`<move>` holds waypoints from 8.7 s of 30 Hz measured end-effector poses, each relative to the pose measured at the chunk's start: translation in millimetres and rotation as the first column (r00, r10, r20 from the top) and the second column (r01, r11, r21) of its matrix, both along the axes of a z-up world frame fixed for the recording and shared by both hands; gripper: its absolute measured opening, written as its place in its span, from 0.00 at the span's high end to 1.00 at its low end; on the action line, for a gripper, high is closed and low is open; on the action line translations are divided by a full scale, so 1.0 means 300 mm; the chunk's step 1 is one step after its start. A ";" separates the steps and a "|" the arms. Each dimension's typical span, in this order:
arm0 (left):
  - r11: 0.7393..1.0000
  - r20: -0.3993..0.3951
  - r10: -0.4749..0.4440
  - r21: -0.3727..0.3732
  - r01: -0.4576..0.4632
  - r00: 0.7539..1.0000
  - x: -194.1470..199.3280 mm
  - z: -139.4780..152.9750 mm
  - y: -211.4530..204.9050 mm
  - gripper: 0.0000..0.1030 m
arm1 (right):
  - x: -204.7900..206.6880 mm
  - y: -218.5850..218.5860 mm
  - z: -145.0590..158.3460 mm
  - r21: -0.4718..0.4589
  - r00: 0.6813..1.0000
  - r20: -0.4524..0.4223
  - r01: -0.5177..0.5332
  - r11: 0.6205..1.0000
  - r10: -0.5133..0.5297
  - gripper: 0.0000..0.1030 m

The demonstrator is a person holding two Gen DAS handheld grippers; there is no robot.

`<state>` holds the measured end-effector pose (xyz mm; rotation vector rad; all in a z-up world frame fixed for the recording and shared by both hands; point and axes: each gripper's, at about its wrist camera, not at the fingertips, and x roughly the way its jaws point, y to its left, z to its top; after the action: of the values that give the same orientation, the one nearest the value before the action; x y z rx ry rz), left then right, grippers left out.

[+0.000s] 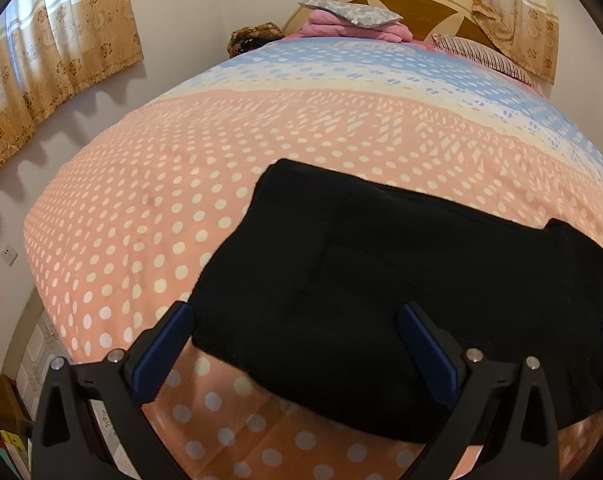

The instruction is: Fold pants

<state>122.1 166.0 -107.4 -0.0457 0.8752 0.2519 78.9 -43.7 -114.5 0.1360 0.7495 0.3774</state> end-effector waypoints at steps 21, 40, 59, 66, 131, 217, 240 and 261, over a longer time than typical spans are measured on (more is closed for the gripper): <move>0.979 0.018 0.035 -0.202 -0.030 0.999 -0.027 -0.022 0.143 0.07 | -0.001 0.024 0.000 -0.032 1.000 0.002 0.014 0.999 -0.014 0.28; 0.997 0.040 -0.044 -0.054 0.046 0.998 0.038 0.014 0.032 0.61 | 0.002 0.026 0.000 -0.007 0.999 -0.019 0.030 1.000 -0.030 0.28; 0.987 0.196 -0.162 0.011 0.163 0.967 -0.003 0.220 -0.141 0.63 | -0.059 -0.177 0.110 0.126 0.980 0.055 0.181 0.975 -0.189 0.28; 0.945 0.239 -0.325 0.042 0.325 0.915 -0.035 0.264 -0.336 0.63 | -0.079 -0.294 0.135 0.149 0.960 0.058 0.262 0.953 -0.273 0.28; 0.788 0.089 -0.614 0.124 0.602 0.785 -0.229 0.065 -0.767 0.65 | 0.253 -0.233 0.111 0.298 0.949 -0.229 -0.142 0.944 0.215 0.78; 0.870 0.131 -0.490 0.012 0.493 0.862 0.096 0.164 -0.793 0.17 | -0.009 -0.828 0.213 -0.189 0.942 0.074 0.337 0.922 -0.328 0.89; 0.735 0.092 -0.564 -0.398 0.549 0.821 0.162 0.074 -0.570 0.25 | -0.024 -0.274 0.052 0.039 0.989 -0.056 -0.137 0.990 0.139 0.88; 0.740 0.145 -0.579 -0.321 0.592 0.802 0.241 0.173 -0.682 0.78 | -0.050 -0.333 -0.030 0.200 0.997 -0.065 -0.039 0.979 0.053 0.88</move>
<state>194.5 -38.5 -55.6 -0.1038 0.8478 -0.5088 64.1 -143.7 -123.4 0.3218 0.7838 0.4937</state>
